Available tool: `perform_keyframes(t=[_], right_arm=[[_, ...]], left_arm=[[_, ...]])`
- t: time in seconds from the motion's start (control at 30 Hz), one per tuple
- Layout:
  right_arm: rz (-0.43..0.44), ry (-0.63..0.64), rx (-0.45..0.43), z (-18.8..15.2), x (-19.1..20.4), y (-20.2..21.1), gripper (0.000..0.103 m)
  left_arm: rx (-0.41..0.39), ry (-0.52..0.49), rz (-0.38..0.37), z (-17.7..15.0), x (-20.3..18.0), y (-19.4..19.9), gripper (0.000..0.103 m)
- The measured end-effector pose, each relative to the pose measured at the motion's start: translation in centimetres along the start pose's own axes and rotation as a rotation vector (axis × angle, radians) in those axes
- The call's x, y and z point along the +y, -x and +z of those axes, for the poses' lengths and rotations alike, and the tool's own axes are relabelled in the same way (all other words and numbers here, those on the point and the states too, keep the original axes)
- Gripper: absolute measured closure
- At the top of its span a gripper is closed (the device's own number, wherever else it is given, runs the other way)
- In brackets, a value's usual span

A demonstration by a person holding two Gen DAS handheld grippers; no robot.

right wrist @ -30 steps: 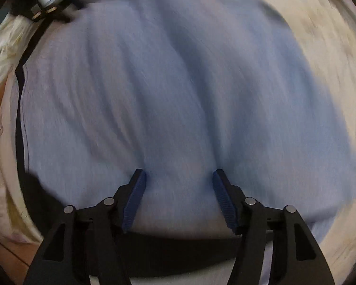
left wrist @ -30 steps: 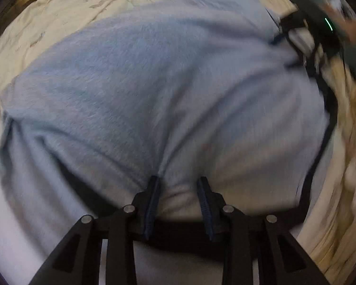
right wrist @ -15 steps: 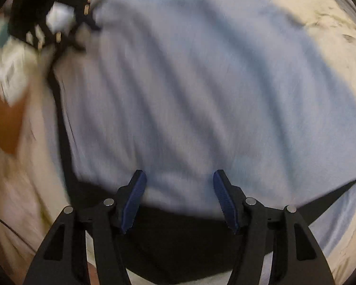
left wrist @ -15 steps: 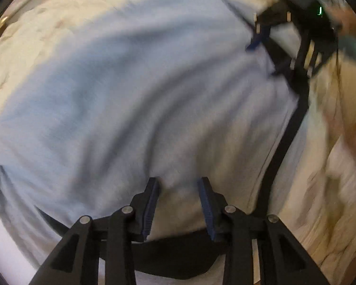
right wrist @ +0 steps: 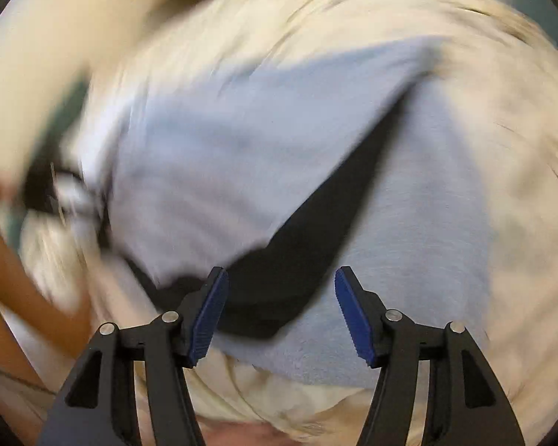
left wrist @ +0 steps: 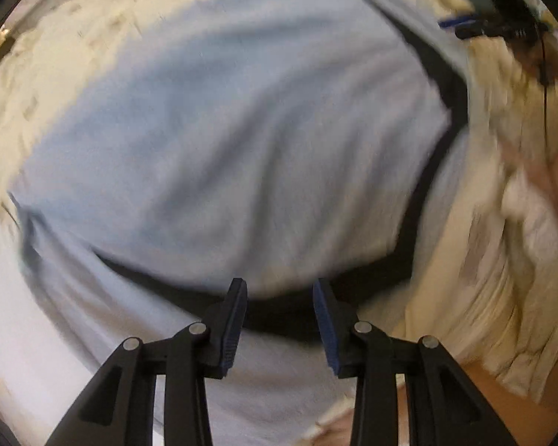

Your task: Fold clothes

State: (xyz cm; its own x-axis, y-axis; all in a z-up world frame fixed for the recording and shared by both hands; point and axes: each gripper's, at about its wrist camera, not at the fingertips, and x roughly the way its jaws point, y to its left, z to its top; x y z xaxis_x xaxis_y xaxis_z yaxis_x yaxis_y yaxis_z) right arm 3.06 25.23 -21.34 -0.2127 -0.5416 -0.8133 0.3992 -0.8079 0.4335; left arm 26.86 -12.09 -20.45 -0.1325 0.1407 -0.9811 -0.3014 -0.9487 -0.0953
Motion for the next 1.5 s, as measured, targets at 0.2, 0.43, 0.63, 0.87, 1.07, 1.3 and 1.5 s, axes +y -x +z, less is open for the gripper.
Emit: perform_keyframes(t=[0.2,0.43,0.63,0.87,1.07,1.3,1.5], right_arm=[[0.025,-0.201,-0.17,1.0,-4.8,3.3,0.038],[0.06,-0.239,-0.201,0.3,-6.3,2.7,0.038],[0.024,-0.247,-0.16,-2.0,-8.8,3.0,0.038],[0.054,-0.297,-0.11,-3.5,-11.5,1.8,0.038],[0.098,-0.269,-0.044,-2.3,-11.6,-0.2,0.067],[0.223,-0.214,-0.013,-0.5,-8.7,1.0,0.1],[0.331,0.011,0.014,5.8,-2.7,5.1,0.1]], left_arm=[[-0.252,-0.156,-0.041,12.4,0.0,3.5,0.042],[-0.346,-0.168,-0.096,31.4,0.2,-0.8,0.042],[-0.281,-0.22,-0.102,40.2,-3.3,-6.9,0.042],[-0.18,-0.3,-0.16,44.8,-5.1,-10.4,0.042],[-0.125,-0.334,-0.153,45.6,-5.9,-11.4,0.095],[-0.175,-0.365,-0.157,44.0,-5.6,-7.8,0.095],[-0.276,-0.332,-0.129,41.4,-2.9,-2.2,0.096]])
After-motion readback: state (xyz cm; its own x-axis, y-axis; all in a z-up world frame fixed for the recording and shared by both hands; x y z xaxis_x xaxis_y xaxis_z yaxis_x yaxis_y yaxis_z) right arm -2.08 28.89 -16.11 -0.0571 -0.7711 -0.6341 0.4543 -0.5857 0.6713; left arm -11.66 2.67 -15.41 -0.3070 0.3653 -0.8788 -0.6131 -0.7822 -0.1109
